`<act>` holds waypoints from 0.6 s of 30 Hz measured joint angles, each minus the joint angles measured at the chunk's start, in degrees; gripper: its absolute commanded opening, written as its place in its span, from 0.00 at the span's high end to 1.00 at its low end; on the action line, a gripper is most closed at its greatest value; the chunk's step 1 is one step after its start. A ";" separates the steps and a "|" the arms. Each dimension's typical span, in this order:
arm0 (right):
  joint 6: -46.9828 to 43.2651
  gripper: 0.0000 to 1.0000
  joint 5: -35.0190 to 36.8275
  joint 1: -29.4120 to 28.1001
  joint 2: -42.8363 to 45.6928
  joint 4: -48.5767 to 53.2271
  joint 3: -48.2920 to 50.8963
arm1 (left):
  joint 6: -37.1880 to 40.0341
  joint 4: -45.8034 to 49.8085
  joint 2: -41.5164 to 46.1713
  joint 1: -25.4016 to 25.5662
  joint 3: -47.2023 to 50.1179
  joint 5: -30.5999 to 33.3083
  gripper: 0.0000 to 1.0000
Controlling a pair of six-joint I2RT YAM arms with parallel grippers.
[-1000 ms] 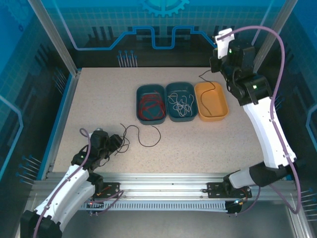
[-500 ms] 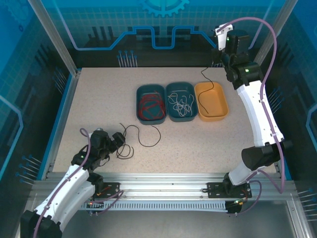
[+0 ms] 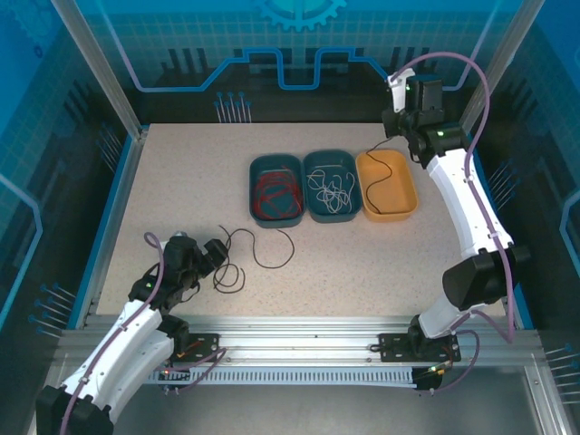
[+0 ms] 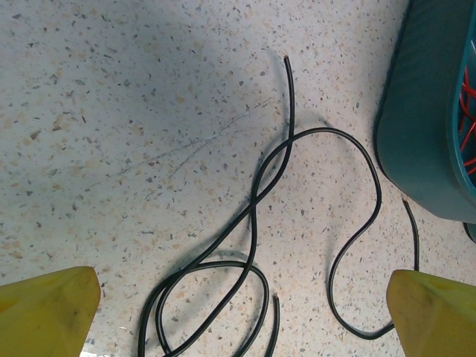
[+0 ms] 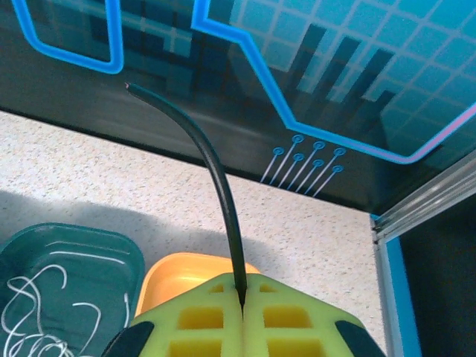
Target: Untangle the cables
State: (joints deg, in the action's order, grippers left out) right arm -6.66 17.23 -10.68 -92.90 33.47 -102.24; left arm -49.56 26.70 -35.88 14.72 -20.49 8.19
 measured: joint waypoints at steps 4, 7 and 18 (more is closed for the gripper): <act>2.01 1.00 -0.76 0.13 -2.03 0.35 0.26 | -0.04 0.02 0.00 0.00 0.00 0.09 0.01; 3.89 1.00 -0.74 0.85 -4.68 2.12 0.24 | -0.04 0.04 0.00 0.00 0.00 0.09 0.01; 7.54 1.00 2.73 5.40 -8.55 10.67 0.39 | -0.04 0.07 0.00 0.00 0.00 0.11 0.01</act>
State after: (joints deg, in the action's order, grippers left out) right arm 0.89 19.97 -5.28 -101.45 44.14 -101.84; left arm -49.60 26.76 -35.88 14.72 -20.49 8.29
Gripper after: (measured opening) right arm 0.062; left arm 0.992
